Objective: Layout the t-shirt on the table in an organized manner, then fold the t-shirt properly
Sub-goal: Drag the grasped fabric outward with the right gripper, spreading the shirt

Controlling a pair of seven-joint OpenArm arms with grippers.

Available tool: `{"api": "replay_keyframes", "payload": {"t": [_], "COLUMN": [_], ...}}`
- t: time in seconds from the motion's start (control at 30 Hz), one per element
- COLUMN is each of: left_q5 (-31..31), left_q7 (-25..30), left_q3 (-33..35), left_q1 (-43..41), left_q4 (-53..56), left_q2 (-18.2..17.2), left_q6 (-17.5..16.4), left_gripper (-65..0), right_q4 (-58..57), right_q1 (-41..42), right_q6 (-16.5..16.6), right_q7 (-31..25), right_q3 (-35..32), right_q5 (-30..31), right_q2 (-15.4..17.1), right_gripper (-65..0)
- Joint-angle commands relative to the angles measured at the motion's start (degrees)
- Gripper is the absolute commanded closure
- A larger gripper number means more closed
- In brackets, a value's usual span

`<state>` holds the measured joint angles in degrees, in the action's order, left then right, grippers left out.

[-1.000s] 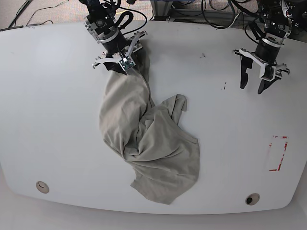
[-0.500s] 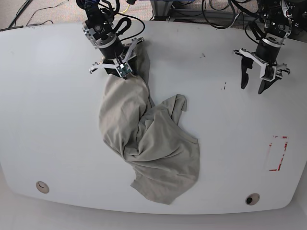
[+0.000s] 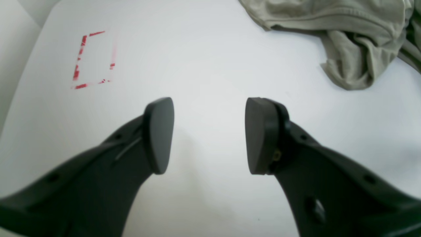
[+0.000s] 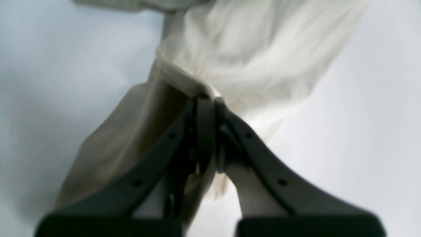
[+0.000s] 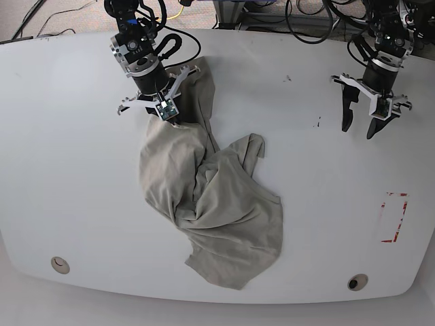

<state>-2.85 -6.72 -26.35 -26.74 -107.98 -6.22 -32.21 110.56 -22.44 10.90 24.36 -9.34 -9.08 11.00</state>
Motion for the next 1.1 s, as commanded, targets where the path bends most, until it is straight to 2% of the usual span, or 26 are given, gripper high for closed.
{"api": "replay_keyframes", "payload": {"t": [0.0, 0.17, 0.33, 0.47, 0.67, 0.83, 1.07], "left_q5": [-0.8, -0.8, -0.8, -0.8, -0.8, -0.8, -0.8], "left_q7": [-0.3, -2.5, -2.5, -2.5, -2.5, -2.5, -2.6], "left_q3": [-0.2, -0.2, -0.2, -0.2, 1.9, 2.4, 3.9], "left_q1": [0.2, 1.8, 2.1, 2.2, 2.3, 2.3, 2.3], "left_q4": [-0.9, -0.9, -0.9, -0.9, -0.9, -0.9, -0.9], "left_q2": [-1.9, -2.4, -2.4, -3.0, -3.7, -3.7, -3.7], "left_q6": [0.1, 0.1, 0.1, 0.0, 0.0, 0.0, 0.0], "left_gripper": [-32.6, -32.6, -32.6, -32.8, -32.6, -32.8, -32.8], "right_q4": [4.6, 6.4, 6.3, 6.3, 6.1, 5.7, 5.6], "right_q1": [0.1, 0.2, 0.9, 2.8, 6.5, 9.0, 10.4], "right_q6": [-0.2, -0.1, -0.1, -0.1, -0.1, 0.0, 3.8], "right_q7": [-0.3, 1.0, 1.0, 1.0, 1.5, 4.9, 9.3], "right_q3": [1.7, 3.1, 5.4, 7.7, 15.3, 22.1, 32.2], "right_q5": [0.1, 0.0, 0.1, 0.6, 6.0, 10.7, 15.1], "right_q2": [-1.7, -4.0, -4.7, -6.6, -6.9, -6.8, -6.8], "right_gripper": [0.0, 0.0, 0.0, 0.0, 0.0, 0.0, 0.0]}}
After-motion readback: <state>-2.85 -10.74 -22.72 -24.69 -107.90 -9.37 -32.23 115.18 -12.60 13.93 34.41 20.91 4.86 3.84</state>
